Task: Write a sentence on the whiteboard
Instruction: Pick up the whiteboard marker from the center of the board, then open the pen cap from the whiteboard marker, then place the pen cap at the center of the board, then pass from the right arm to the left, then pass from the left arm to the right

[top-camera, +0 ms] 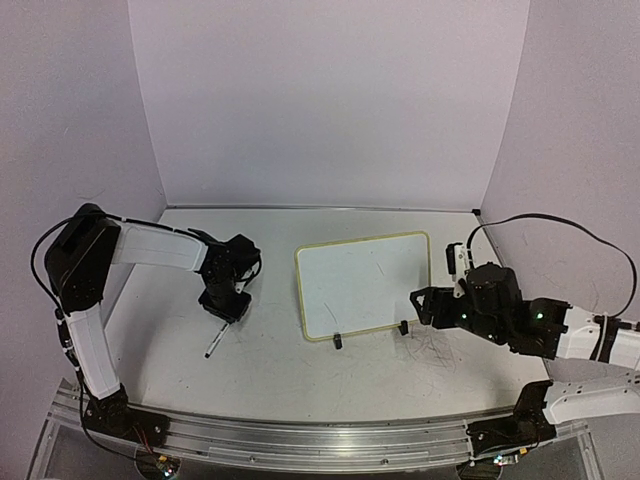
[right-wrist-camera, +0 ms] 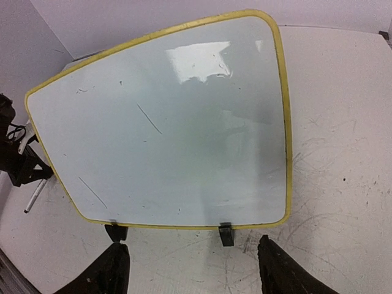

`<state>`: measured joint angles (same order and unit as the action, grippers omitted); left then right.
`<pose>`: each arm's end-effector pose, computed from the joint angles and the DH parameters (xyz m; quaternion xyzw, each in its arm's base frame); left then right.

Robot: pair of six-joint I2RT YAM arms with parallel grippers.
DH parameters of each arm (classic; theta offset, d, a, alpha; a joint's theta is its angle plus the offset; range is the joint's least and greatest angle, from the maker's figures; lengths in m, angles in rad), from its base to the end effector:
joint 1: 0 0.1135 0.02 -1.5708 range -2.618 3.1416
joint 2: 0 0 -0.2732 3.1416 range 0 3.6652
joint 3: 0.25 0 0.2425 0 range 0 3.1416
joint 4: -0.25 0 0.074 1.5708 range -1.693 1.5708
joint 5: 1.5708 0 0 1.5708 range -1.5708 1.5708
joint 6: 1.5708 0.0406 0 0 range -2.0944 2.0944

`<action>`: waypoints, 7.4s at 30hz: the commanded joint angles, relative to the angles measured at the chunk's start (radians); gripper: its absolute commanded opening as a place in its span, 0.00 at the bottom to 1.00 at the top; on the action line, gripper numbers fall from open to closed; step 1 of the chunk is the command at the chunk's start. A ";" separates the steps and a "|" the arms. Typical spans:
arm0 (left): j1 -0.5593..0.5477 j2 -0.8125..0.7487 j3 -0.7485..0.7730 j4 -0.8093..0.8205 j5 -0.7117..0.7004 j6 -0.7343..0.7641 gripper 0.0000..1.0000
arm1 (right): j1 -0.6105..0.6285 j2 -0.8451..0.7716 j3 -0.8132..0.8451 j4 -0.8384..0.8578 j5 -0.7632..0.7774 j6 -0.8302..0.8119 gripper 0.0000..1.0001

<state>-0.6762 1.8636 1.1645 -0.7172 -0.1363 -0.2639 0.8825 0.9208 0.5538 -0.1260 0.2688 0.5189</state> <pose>0.2646 -0.2053 0.1569 0.1985 0.9747 0.0257 0.0994 0.1323 0.1439 0.2491 -0.0861 0.8490 0.2400 0.4629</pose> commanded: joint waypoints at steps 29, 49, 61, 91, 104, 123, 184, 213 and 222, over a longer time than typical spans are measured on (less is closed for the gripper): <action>-0.247 -0.600 -0.115 0.877 0.327 -0.330 0.00 | 0.123 0.640 0.474 0.683 -0.735 0.134 0.58; -0.287 -0.659 -0.101 0.812 -0.082 -0.382 0.00 | 0.165 0.636 0.335 0.726 -0.718 0.175 0.00; -0.275 -0.738 -0.073 0.677 -0.300 -0.373 0.00 | 0.186 0.647 0.296 0.716 -0.713 0.164 0.00; -0.166 -0.084 -0.094 0.173 -0.104 -0.491 0.00 | 0.187 0.251 0.240 0.293 -0.143 -0.115 0.00; -0.166 -0.123 -0.136 0.193 -0.149 -0.507 0.33 | 0.187 0.282 0.249 0.292 -0.148 -0.128 0.00; -0.252 -0.528 0.054 0.381 0.473 -0.375 0.89 | 0.191 0.434 0.370 0.242 -0.571 -0.440 0.00; -0.302 -0.349 0.100 1.178 0.629 -0.660 0.00 | -0.077 0.121 0.117 0.973 -0.786 0.371 0.83; -0.329 -0.303 0.073 1.264 0.644 -0.695 0.00 | -0.078 0.293 0.220 1.116 -0.819 0.447 0.25; -0.330 -0.295 0.064 1.276 0.648 -0.694 0.00 | -0.078 0.323 0.244 1.134 -0.804 0.466 0.13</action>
<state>-0.9920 1.5463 1.2339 0.5229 0.4786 -0.9512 0.8013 1.2235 0.7347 0.9489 -0.5362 0.9730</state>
